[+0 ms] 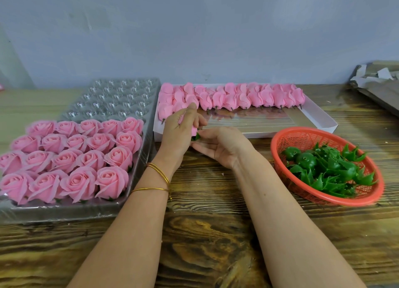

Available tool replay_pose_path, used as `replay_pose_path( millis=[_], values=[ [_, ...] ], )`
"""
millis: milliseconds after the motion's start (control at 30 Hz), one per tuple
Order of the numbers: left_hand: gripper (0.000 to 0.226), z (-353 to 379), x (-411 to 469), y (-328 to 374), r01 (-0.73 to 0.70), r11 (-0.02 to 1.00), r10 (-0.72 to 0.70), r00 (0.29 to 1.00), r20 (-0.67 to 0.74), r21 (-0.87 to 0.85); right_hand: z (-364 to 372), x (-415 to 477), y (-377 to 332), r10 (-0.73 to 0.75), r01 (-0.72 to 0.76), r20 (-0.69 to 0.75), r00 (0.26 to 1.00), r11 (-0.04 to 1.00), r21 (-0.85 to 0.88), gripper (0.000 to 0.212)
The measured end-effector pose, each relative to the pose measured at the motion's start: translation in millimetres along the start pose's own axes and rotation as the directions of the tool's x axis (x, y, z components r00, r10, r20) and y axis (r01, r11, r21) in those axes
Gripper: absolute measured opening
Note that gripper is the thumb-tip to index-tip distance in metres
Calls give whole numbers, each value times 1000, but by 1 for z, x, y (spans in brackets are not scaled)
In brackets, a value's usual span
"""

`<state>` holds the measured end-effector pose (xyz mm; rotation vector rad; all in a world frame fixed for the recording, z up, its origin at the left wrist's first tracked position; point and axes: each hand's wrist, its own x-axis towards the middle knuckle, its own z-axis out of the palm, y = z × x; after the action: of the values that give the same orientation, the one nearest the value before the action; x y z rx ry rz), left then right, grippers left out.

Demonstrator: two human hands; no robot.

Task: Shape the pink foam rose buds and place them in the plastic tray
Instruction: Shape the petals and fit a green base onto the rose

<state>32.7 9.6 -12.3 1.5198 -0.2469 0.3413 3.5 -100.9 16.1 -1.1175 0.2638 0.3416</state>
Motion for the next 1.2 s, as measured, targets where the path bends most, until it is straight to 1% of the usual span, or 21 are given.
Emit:
replay_pose_path(
  millis=[267,400,567,733,833,1000,1100,1200],
  values=[
    [49,0,1,-2,-21,1000,20,999,-44,-10,1,-1,-1,16,-16,1,1000,1000,-19,10],
    [49,0,2,-3,-19,1000,18,999,-47,-16,0,-1,0,-11,10,23,1000,1000,13,13],
    [53,0,1,-3,-16,1000,16,1000,-10,11,1,-1,3,-44,42,42,998,998,52,24],
    [52,0,2,-3,-44,999,44,999,-5,8,3,-1,5,-57,54,44,997,997,56,27],
    [49,1,2,-3,-65,998,65,998,-14,-4,2,0,6,-77,73,57,995,996,56,24],
    [49,0,2,-4,-81,997,80,997,-12,-21,2,1,4,-42,43,39,998,999,-12,17],
    [48,0,3,-4,-75,997,75,997,-6,-17,3,0,3,-26,25,41,999,1000,3,11],
    [49,-1,3,-5,-81,997,81,997,-6,-6,4,-1,3,-15,15,49,999,1000,6,10]
  ],
)
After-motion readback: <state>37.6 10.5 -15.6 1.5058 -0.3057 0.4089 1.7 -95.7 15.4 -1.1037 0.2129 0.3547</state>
